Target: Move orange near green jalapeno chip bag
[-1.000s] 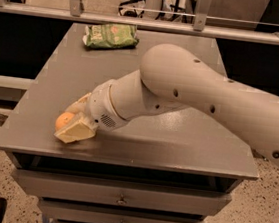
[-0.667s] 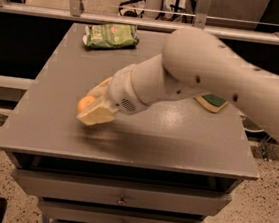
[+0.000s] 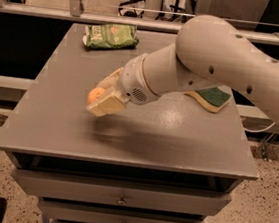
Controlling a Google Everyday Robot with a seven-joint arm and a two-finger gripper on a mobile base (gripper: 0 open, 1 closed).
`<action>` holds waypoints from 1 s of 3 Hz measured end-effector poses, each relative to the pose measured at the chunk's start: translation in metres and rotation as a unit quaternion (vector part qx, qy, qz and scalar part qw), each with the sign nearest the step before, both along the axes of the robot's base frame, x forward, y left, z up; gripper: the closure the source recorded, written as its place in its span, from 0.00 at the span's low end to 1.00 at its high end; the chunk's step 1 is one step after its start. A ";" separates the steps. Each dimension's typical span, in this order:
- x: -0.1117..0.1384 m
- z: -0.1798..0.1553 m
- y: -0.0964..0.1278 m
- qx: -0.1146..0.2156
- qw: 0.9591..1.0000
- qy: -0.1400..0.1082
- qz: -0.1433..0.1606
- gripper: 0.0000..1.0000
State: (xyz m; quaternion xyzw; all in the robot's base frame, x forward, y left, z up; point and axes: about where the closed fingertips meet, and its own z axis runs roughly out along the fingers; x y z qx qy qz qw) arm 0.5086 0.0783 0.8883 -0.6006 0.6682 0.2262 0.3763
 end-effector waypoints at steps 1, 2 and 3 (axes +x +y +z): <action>0.013 0.006 0.000 0.006 1.000 -0.023 0.000 1.00; 0.048 0.013 -0.010 0.014 0.998 -0.061 -0.022 1.00; 0.103 0.019 -0.032 0.020 0.994 -0.094 -0.048 1.00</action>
Offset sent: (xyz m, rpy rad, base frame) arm 0.0926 -0.0272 0.0196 0.0495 -0.2038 -0.1049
